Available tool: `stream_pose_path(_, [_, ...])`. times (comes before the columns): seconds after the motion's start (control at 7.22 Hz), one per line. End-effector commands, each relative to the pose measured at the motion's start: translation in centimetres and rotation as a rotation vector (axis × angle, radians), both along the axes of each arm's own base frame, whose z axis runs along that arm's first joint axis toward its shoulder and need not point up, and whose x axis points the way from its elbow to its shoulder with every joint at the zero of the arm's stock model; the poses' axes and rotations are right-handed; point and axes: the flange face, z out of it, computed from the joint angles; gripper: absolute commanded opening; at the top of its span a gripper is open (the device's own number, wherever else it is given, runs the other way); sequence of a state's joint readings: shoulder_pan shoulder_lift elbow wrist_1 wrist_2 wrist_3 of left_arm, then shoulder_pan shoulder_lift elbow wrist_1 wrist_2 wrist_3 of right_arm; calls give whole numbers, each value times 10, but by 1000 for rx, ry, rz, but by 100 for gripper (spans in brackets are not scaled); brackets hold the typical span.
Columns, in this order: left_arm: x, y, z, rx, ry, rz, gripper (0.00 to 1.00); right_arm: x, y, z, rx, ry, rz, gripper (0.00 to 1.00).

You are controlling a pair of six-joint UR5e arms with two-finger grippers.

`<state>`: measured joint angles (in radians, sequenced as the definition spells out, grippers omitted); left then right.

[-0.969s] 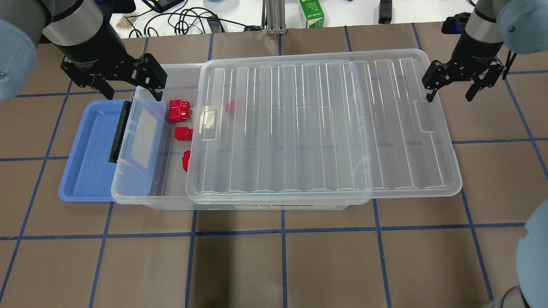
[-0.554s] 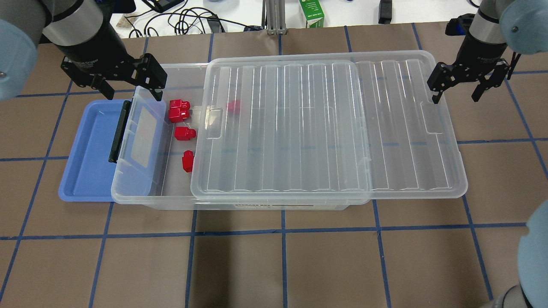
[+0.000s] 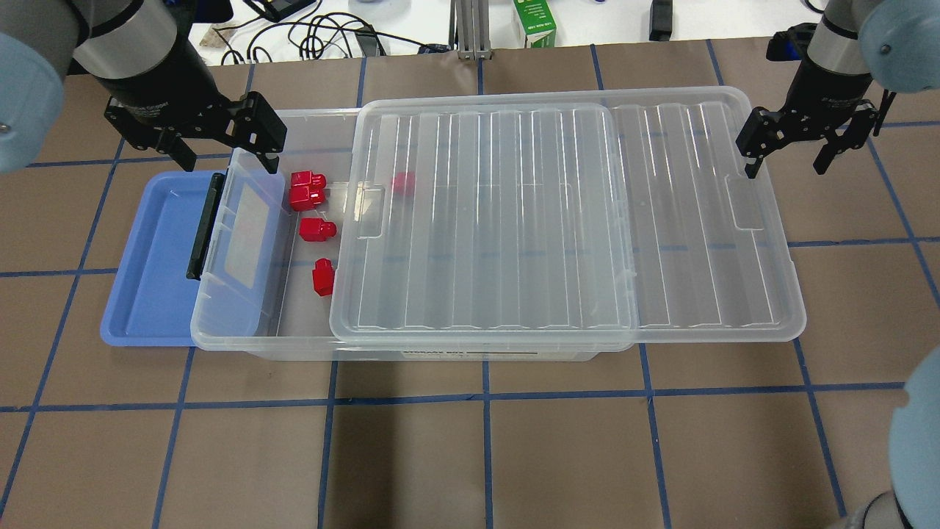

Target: Place red block in blue tray from box

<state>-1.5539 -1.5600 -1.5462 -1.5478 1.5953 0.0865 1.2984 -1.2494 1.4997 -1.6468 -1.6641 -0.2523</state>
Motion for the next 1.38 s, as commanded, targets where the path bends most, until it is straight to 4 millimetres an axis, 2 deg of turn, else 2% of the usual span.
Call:
stream_pose_path(0.0, [0, -1, -1, 2, -1, 1, 100, 7, 9, 34, -49, 3, 2, 100])
stream_pose_path(0.14, [-2, 1, -2, 3, 3, -3, 100, 16, 21, 64, -99, 2, -3, 100])
stream_pose_path(0.28, [-1, -4, -13, 26, 7, -1, 100, 24, 37, 85, -96, -21, -15, 100])
stream_pose_path(0.42, [2, -11, -37, 64, 12, 8, 100, 29, 57, 118, -118, -10, -35, 100])
stream_pose_path(0.55, [3, -24, -63, 39, 27, 24, 100, 33, 72, 140, -118, 3, -68, 100])
stream_pose_path(0.69, [3, -27, -98, 71, 40, 18, 100, 37, 74, 144, -114, -7, -69, 100])
stream_pose_path(0.83, [9, -37, -127, 65, 42, 21, 100, 54, 76, 144, -115, -11, -47, 100])
stream_pose_path(0.97, [15, -42, -145, 77, 39, 34, 100, 83, 76, 140, -116, -9, -36, 100])
stream_pose_path(1.11, [17, -42, -163, 107, 41, 37, 100, 100, 75, 133, -105, -4, -47, 100])
stream_pose_path(1.25, [19, -41, -180, 114, 38, 37, 100, 101, 76, 133, -103, -7, -34, 100])
